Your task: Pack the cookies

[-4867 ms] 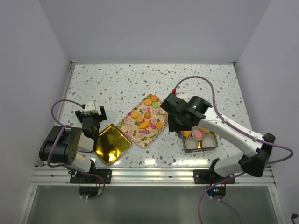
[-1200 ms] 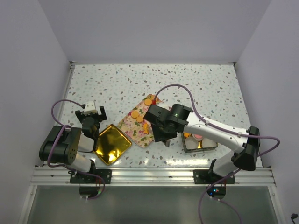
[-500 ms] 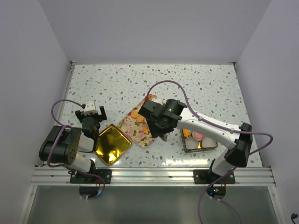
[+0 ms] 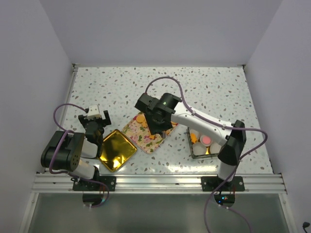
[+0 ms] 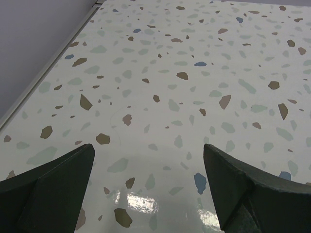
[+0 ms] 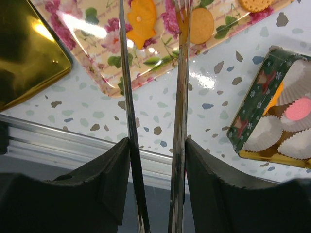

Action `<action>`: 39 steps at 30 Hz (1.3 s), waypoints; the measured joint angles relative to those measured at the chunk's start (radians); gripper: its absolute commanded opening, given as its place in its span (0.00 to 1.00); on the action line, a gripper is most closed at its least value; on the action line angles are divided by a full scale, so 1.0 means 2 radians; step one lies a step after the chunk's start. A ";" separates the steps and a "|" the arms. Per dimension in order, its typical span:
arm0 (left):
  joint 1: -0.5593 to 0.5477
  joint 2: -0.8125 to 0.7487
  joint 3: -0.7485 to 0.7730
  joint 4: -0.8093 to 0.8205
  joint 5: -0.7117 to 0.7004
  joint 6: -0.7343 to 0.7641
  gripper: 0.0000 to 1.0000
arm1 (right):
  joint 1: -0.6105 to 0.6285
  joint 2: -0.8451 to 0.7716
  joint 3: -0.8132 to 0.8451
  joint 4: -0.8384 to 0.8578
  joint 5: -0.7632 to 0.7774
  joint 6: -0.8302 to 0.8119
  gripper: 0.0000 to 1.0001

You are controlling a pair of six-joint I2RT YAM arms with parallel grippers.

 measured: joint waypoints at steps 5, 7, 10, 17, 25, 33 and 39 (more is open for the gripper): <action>0.000 0.000 0.000 0.000 0.000 0.000 1.00 | -0.014 0.038 0.042 -0.008 -0.007 -0.006 0.50; 0.000 0.000 0.000 0.000 0.000 0.000 1.00 | -0.016 0.044 0.043 -0.010 -0.014 -0.008 0.49; 0.000 0.000 0.000 0.000 0.000 0.000 1.00 | -0.016 0.044 0.040 -0.013 -0.026 -0.008 0.49; 0.000 0.000 0.000 0.000 0.000 0.000 1.00 | -0.016 0.038 0.000 -0.016 -0.050 -0.008 0.48; 0.000 0.000 0.000 0.000 0.000 0.000 1.00 | -0.016 0.036 -0.024 -0.018 -0.051 -0.013 0.47; 0.000 0.000 0.000 0.000 0.000 0.000 1.00 | -0.016 0.003 -0.033 -0.012 -0.051 -0.032 0.47; 0.000 0.000 0.000 0.000 0.000 0.000 1.00 | -0.015 -0.031 -0.052 -0.007 -0.051 -0.057 0.48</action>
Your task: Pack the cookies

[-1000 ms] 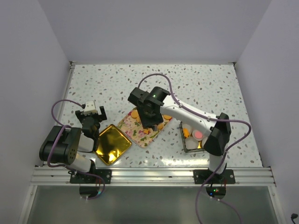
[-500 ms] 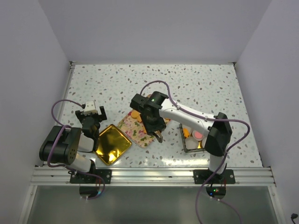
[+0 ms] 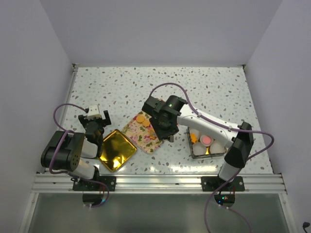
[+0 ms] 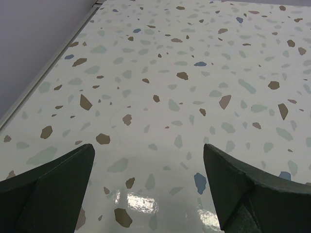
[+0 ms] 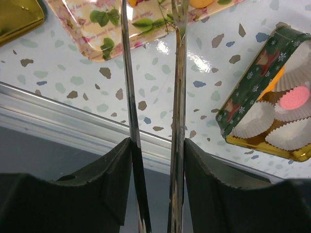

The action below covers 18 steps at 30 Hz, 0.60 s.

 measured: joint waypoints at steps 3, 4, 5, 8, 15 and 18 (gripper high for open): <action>0.000 0.000 0.000 0.000 0.000 0.000 1.00 | 0.002 -0.009 -0.017 0.002 -0.001 -0.007 0.48; 0.000 0.000 0.000 0.000 0.000 0.000 1.00 | 0.002 -0.010 -0.023 0.004 -0.003 -0.010 0.48; 0.000 0.000 0.000 0.000 0.000 0.000 1.00 | 0.003 -0.010 -0.028 0.005 -0.004 -0.012 0.48; 0.000 0.000 0.000 0.000 0.000 0.000 1.00 | 0.005 -0.010 -0.033 0.009 -0.005 -0.015 0.48; 0.000 0.000 0.000 0.000 0.000 0.000 1.00 | 0.010 -0.004 0.015 0.007 -0.005 -0.016 0.48; 0.000 0.000 0.000 0.000 0.000 0.000 1.00 | 0.016 0.010 0.049 0.005 -0.003 -0.015 0.47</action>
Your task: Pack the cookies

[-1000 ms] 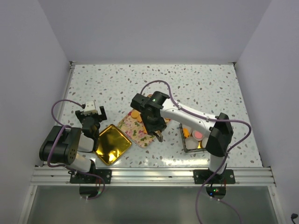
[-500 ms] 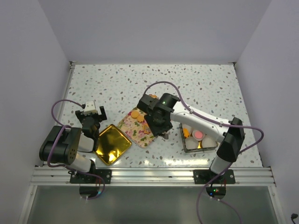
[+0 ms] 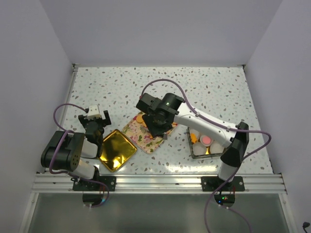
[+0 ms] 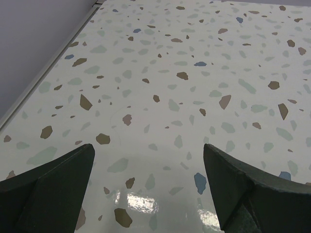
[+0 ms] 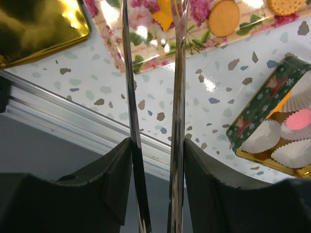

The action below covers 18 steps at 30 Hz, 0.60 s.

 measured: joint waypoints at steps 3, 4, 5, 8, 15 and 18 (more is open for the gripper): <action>0.000 0.000 0.000 0.000 0.000 0.000 1.00 | 0.010 0.023 0.026 -0.005 0.004 0.006 0.47; 0.000 0.000 0.000 0.000 0.000 0.000 1.00 | 0.013 0.030 0.029 -0.005 0.005 0.010 0.47; 0.000 0.000 0.000 0.000 0.000 0.000 1.00 | 0.016 0.037 0.030 -0.006 0.006 0.013 0.47; 0.000 0.000 0.000 0.000 0.000 0.000 1.00 | 0.024 0.051 0.030 -0.011 0.009 0.028 0.47; 0.000 0.000 0.000 0.000 0.000 0.000 1.00 | 0.028 0.053 0.046 -0.020 0.039 0.065 0.46; 0.000 0.000 0.000 0.000 0.000 0.000 1.00 | 0.028 0.053 0.082 -0.021 0.056 0.078 0.46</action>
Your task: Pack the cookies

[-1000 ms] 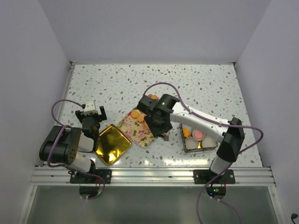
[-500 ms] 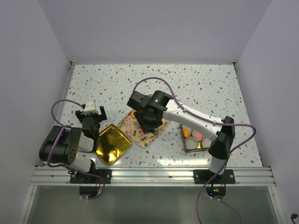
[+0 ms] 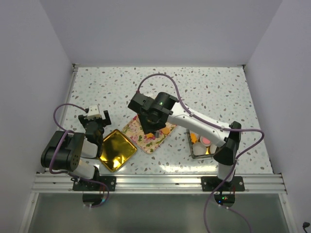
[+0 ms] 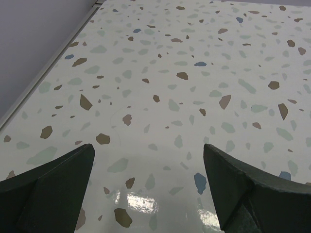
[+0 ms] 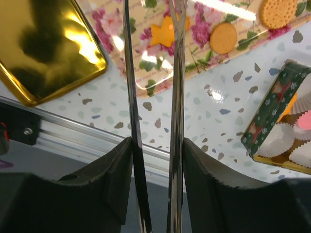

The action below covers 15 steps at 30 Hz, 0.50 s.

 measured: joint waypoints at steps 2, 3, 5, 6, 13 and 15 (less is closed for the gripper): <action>0.000 0.000 0.000 0.000 0.000 0.000 1.00 | 0.000 0.000 0.020 0.002 0.007 0.007 0.46; 0.000 0.000 0.000 0.000 0.000 0.000 1.00 | 0.000 0.000 0.027 0.004 0.011 0.011 0.46; 0.000 0.000 0.000 0.000 0.000 0.000 1.00 | 0.000 -0.001 0.027 0.004 0.014 0.019 0.46; 0.000 0.000 0.000 0.000 0.000 0.000 1.00 | 0.000 -0.001 0.024 0.005 0.014 0.023 0.46; 0.000 0.000 0.000 0.000 0.000 0.000 1.00 | 0.000 -0.001 -0.017 0.003 0.014 0.052 0.47; 0.000 0.000 0.000 0.000 0.000 0.000 1.00 | 0.000 -0.001 -0.026 0.002 0.014 0.059 0.47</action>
